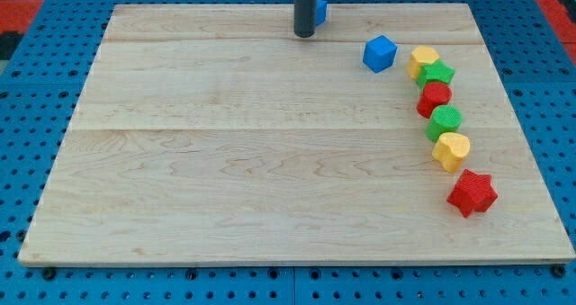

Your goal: Adjust the blue blocks diagonally to each other

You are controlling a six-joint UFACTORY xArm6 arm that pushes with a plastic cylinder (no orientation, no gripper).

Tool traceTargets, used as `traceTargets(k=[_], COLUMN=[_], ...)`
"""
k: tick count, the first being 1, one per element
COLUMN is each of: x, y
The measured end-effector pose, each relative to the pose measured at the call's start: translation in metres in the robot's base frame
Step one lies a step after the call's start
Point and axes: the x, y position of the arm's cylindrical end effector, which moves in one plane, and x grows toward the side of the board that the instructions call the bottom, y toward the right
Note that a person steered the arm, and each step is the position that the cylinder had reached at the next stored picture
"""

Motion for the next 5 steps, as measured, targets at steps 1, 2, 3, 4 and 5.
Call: traceTargets(k=[1, 2, 3, 4, 5], x=[-0.018, -0.068, -0.066, -0.037, -0.025], y=[0.072, 0.109, 0.037, 0.003, 0.039])
